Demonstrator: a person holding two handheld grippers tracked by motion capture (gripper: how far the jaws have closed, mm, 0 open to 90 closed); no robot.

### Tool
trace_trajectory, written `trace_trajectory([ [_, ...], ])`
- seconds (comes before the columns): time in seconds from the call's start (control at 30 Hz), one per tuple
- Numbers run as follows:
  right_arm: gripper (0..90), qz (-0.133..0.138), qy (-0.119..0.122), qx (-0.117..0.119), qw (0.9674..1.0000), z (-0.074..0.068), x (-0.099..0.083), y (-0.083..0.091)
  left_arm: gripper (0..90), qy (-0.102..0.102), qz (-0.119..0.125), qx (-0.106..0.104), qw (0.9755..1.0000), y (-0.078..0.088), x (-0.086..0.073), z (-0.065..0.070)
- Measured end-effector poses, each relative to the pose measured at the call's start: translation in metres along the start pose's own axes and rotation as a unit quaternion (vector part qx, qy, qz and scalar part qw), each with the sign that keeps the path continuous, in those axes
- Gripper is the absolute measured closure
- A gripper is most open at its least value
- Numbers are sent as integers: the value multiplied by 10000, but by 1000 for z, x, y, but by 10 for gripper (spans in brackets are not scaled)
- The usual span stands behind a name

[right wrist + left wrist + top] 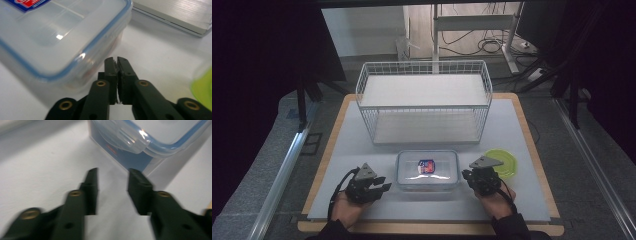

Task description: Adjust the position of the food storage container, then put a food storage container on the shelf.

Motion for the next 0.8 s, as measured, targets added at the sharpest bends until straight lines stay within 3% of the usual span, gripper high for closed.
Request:
trace_trajectory([
  [0.07,761,33,-32,73,10000,3,-3,7,418,-67,57,109,9999,5,-3,-1],
  [0.2,583,139,-12,245,9996,4,-8,16,269,-38,25,158,9999,8,-11,-2],
  [0.4,437,117,25,458,9989,1,-16,17,164,89,19,74,9999,9,-15,-4],
  [0.8,294,295,117,485,9983,-3,-10,21,87,-72,-85,136,9998,1,-16,-10],
])
Point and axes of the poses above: each handheld gripper's, and its own axes: y roughly backward along the jaws, x roughly out of its top, z roughly to its right, the point moved 7 cm from there along -y, roughly forward along the jaws, and after that the axes turned 6 degrees about -x, right-handed, at the moved point
